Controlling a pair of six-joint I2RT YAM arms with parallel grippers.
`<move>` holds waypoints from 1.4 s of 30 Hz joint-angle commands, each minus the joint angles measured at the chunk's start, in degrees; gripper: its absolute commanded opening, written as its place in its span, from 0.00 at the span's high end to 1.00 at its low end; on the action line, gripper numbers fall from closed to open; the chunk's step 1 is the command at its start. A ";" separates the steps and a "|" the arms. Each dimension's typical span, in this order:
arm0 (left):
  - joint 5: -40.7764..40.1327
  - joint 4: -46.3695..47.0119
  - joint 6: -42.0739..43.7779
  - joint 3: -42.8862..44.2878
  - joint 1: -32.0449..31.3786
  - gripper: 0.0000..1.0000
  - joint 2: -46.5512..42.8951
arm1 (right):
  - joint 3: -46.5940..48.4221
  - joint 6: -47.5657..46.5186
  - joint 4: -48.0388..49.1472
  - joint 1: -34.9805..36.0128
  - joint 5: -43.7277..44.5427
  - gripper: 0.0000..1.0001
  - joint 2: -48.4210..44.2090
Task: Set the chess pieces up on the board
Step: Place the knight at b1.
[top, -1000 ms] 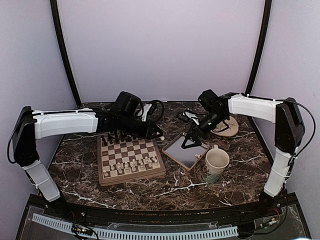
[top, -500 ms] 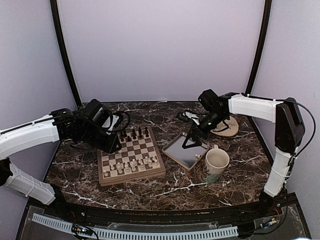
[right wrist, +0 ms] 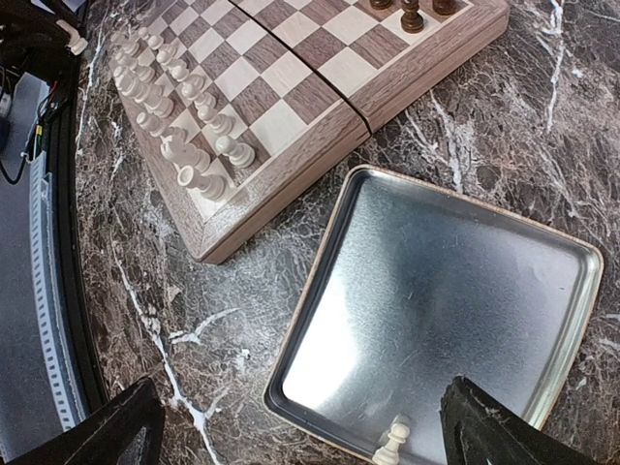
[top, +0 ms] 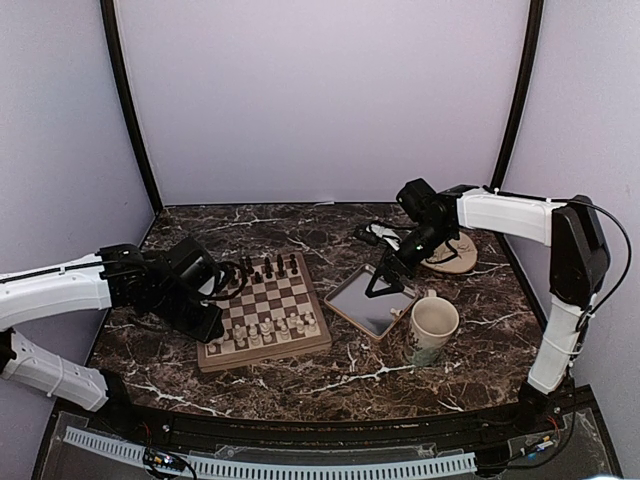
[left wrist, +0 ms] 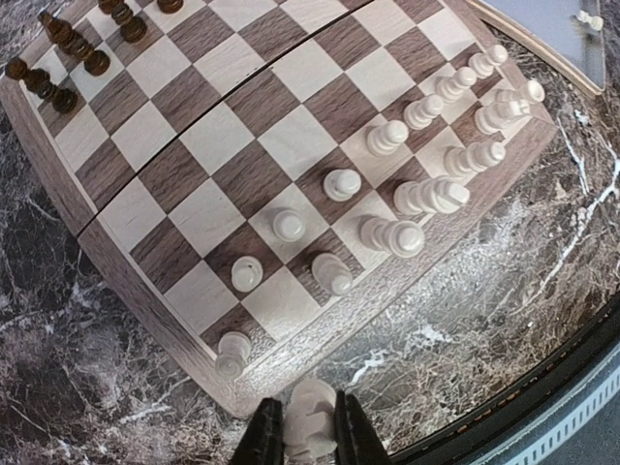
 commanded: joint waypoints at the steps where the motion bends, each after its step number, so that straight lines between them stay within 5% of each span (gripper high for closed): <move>1: -3.75 0.07 -5.27 -1.54 -0.34 0.92 1.52 | -0.36 0.05 1.19 -0.27 0.17 0.00 -1.43; 11: -2.40 8.05 -6.49 -5.58 -0.34 0.90 4.42 | -0.50 -0.13 1.16 -0.28 0.03 0.00 -0.85; 42: -5.12 11.42 -5.29 -6.16 -0.34 0.87 10.49 | -0.60 -0.50 0.51 -0.26 0.08 0.00 1.08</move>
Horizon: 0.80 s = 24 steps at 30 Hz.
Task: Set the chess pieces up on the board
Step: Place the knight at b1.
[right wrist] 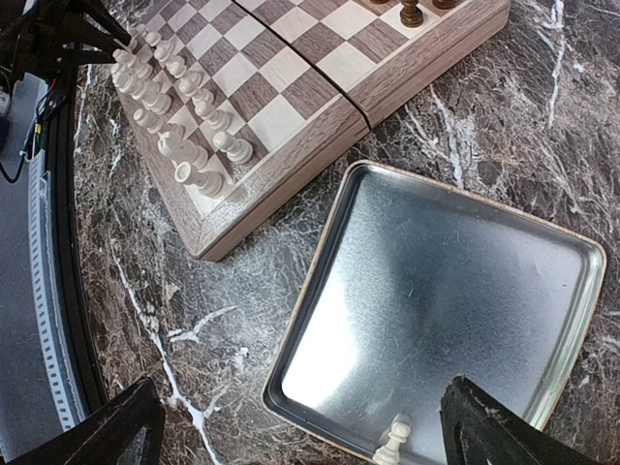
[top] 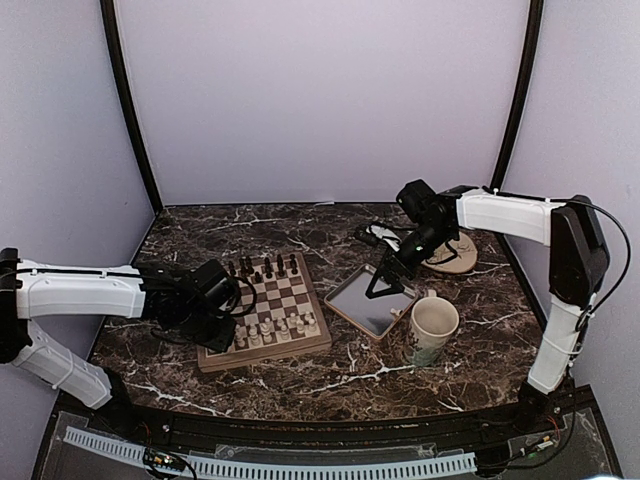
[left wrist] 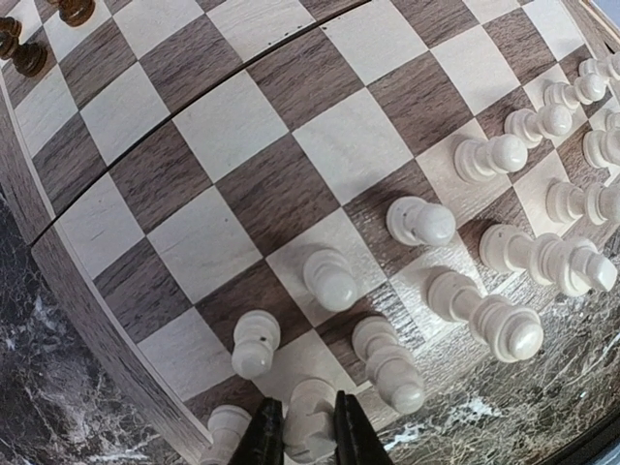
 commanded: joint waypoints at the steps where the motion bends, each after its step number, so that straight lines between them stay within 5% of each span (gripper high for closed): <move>1: -1.26 -0.05 0.61 0.52 -0.23 0.86 0.67 | -0.40 -0.54 0.49 -0.25 -0.09 0.00 0.96; 24: -1.91 -2.94 0.23 2.79 -0.23 0.70 0.20 | -0.28 -0.93 -0.04 -0.24 -0.30 0.00 1.30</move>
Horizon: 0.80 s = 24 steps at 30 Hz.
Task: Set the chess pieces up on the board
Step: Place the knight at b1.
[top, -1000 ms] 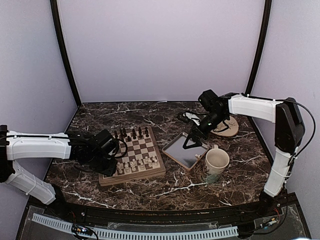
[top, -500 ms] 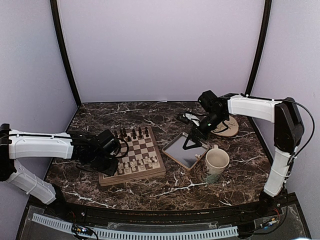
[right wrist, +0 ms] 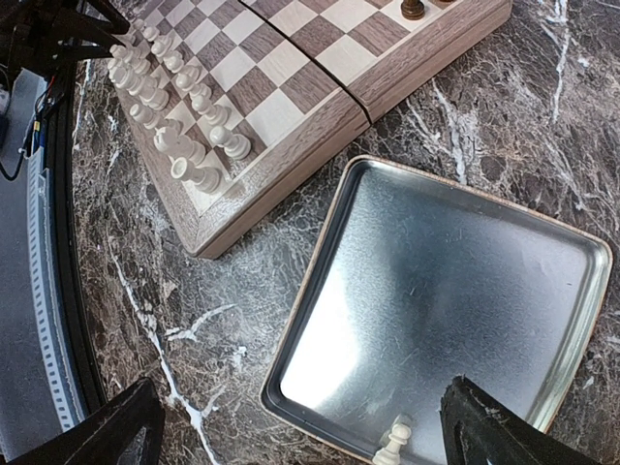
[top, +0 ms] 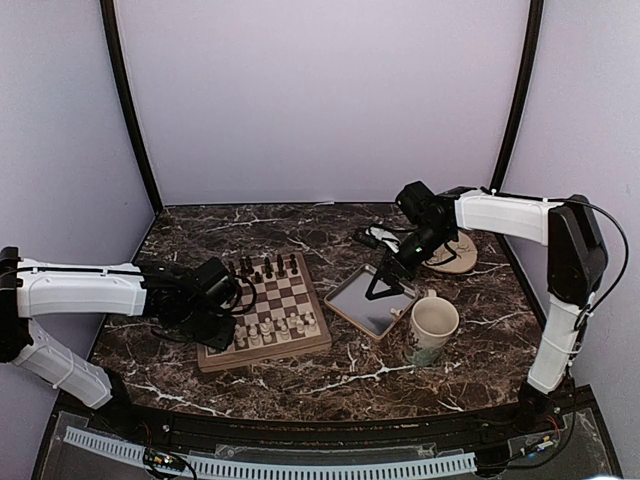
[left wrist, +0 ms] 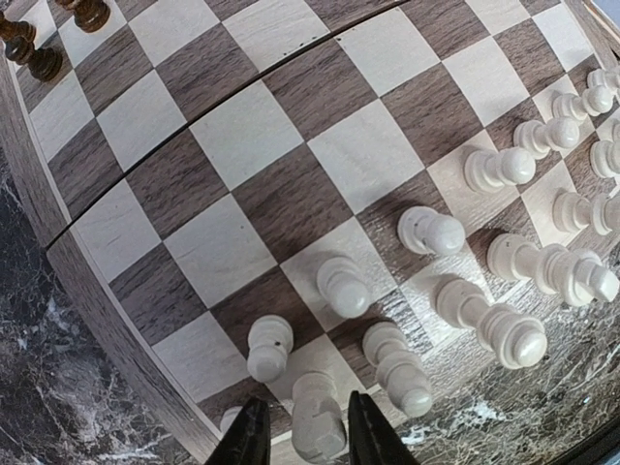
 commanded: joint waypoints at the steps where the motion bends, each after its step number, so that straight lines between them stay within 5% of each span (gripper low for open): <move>1: -0.46 -1.91 0.30 1.80 -0.23 0.70 -0.39 | -0.24 -0.67 0.02 -0.22 -0.38 0.00 0.64; 12: -2.27 -6.16 1.03 5.36 -0.23 0.66 -6.25 | 2.38 -1.51 -1.89 -0.29 1.23 0.00 -2.16; 16: -6.00 -2.03 5.55 6.72 -0.14 0.59 -10.74 | 3.69 -2.65 -1.04 -0.25 11.88 0.00 -6.14; 20: -5.77 7.23 13.44 8.72 0.30 0.50 -10.04 | -1.00 -1.96 11.49 -0.35 30.93 0.00 -14.05; 24: -3.27 17.62 17.73 13.34 1.97 0.42 -4.41 | -3.07 -4.50 15.68 -1.29 32.84 0.00 -19.10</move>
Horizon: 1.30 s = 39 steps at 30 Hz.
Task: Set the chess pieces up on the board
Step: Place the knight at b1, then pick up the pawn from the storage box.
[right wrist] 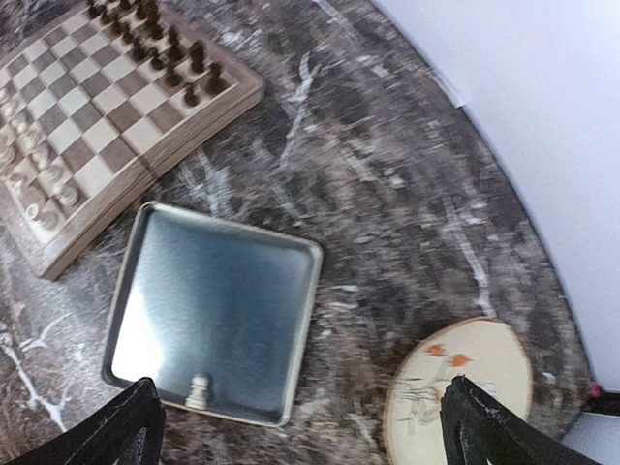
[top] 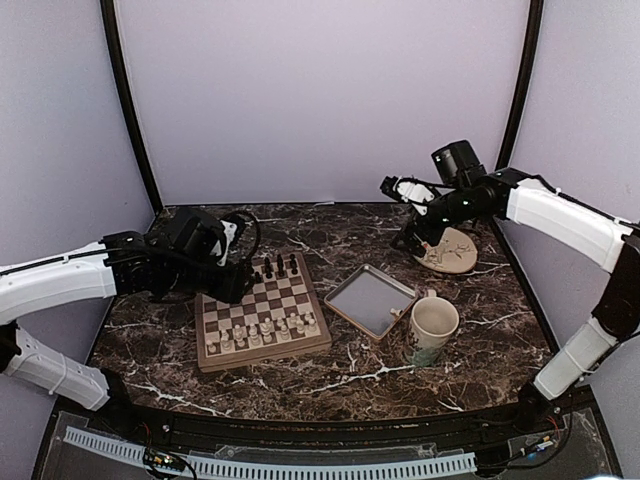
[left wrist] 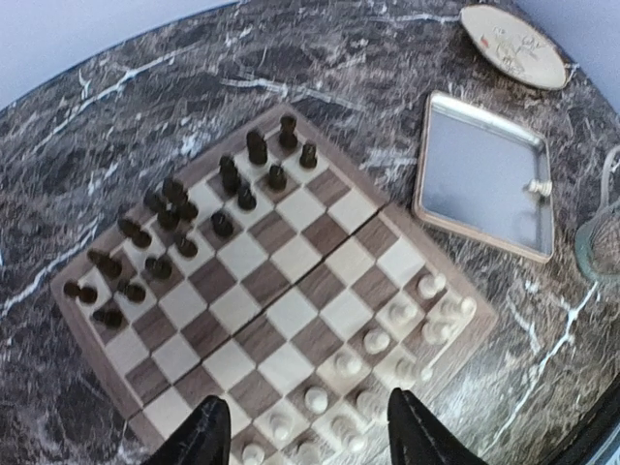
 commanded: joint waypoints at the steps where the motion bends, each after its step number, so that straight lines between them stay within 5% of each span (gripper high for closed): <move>1: 2.97 14.74 7.56 5.45 2.05 0.41 5.79 | 1.81 -3.64 3.60 -0.84 6.63 0.00 -2.21; 6: 10.28 23.00 9.04 9.25 5.61 0.41 11.79 | 14.43 -3.18 -14.95 -0.61 1.66 0.35 9.51; 10: 12.30 25.13 10.03 10.99 7.44 0.41 14.15 | 17.91 -2.92 -23.03 0.13 2.07 0.49 16.66; 28: 18.06 30.83 5.97 1.42 9.28 0.41 12.57 | 17.03 -2.88 -31.08 6.80 2.82 0.56 28.44; 39: 20.46 32.02 3.69 0.77 9.30 0.41 13.69 | 16.55 0.39 -30.51 6.93 7.30 0.71 31.82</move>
